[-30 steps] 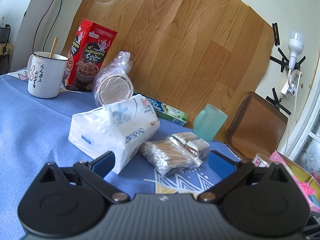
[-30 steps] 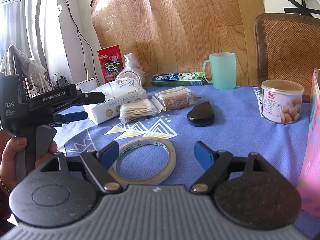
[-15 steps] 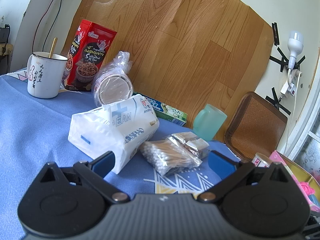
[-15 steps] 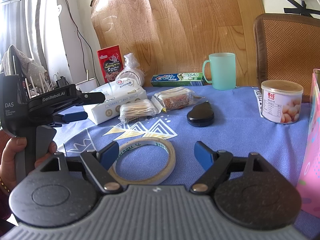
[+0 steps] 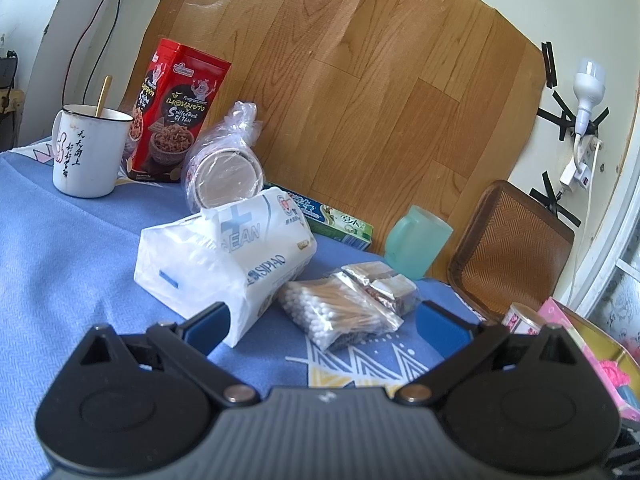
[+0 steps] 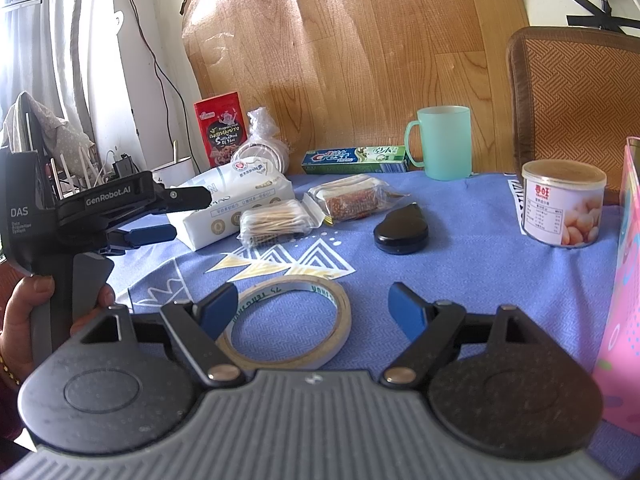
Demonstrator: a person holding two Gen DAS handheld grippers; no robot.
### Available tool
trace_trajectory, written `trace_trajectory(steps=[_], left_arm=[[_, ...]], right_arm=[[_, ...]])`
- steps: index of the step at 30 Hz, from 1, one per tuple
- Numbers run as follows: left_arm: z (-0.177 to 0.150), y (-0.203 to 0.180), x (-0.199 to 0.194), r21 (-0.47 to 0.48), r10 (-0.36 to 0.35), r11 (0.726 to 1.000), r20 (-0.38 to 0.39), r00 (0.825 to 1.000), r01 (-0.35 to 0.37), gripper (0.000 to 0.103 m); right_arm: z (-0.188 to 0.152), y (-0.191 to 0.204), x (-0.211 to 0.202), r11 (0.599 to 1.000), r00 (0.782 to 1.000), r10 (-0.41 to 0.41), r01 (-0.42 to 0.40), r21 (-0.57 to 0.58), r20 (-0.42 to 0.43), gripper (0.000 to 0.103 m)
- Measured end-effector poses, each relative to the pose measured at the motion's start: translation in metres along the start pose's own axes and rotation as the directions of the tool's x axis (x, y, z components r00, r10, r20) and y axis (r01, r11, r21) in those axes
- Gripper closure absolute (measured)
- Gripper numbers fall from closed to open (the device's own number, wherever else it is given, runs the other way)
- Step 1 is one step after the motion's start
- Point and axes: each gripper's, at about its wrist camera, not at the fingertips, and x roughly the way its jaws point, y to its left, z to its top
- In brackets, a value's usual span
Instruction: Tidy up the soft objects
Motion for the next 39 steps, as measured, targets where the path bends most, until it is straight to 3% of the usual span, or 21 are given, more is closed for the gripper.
trace_trajectory(steps=[15,23,29,34,39], left_arm=[[-0.002,-0.007,-0.001,0.005,-0.070,0.997,-0.092,0.993,0.071,0.001],[-0.015,-0.024,-0.004,-0.064,-0.201,0.979,-0.203,0.958,0.192,0.001],[-0.019,-0.032,-0.004,-0.053,-0.210,0.978,-0.265,0.941,0.203,0.001],[-0.017,-0.028,-0.006,-0.076,-0.231,0.973,-0.292,0.928,0.218,0.001],[-0.021,-0.037,0.007,-0.069,-0.233,0.972,-0.350,0.907,0.223,0.014]], right_arm=[[-0.003,0.000,-0.012,1.000,1.000,-0.011,0.011,-0.011,-0.009,0.019],[-0.008,0.002,-0.015,0.999,0.998,0.005,-0.007,-0.037,-0.063,0.015],[-0.009,0.005,-0.002,0.998,0.989,0.011,-0.020,-0.059,-0.148,0.013],[-0.011,0.011,0.001,0.996,0.986,-0.013,-0.003,-0.095,-0.165,0.011],[-0.010,0.020,0.007,0.988,0.982,-0.044,0.016,-0.152,-0.185,0.011]])
